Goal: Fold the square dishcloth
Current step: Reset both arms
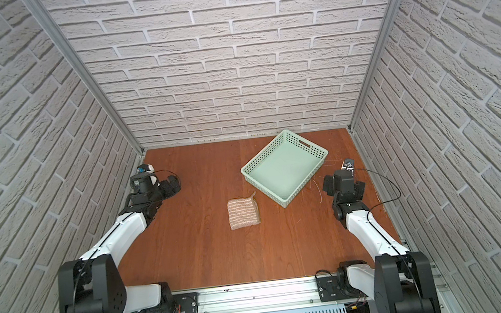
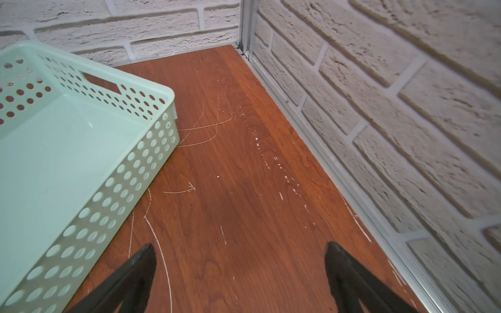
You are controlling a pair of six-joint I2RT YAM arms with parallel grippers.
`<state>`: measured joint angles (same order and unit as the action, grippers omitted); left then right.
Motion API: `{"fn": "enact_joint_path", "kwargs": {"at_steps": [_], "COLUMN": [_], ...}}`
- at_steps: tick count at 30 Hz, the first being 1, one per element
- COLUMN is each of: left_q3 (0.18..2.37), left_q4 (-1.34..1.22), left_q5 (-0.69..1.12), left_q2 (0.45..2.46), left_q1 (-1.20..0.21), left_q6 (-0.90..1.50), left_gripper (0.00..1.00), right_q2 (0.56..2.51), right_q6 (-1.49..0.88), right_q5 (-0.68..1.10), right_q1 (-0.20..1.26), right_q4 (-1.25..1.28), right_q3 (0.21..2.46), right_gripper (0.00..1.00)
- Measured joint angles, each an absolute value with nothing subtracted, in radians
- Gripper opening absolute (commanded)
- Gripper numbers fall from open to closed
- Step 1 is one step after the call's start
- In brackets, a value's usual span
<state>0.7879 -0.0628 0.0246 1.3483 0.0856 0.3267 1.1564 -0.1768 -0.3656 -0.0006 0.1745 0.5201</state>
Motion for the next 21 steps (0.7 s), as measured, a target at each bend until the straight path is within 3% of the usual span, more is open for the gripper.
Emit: {"fn": "enact_joint_path", "kwargs": {"at_steps": [21], "left_q3": [0.71], "left_q4": [-0.149], "left_q5": [-0.03], "left_q2": [1.36], "left_q1": [0.089], "left_q6": [0.242], "left_gripper": [0.98], "right_q2": [1.488], "right_q6": [-0.113], "right_q5": [-0.047], "right_q1": [-0.014], "right_q4": [0.685], "right_q3": [0.426], "right_gripper": [0.99]}}
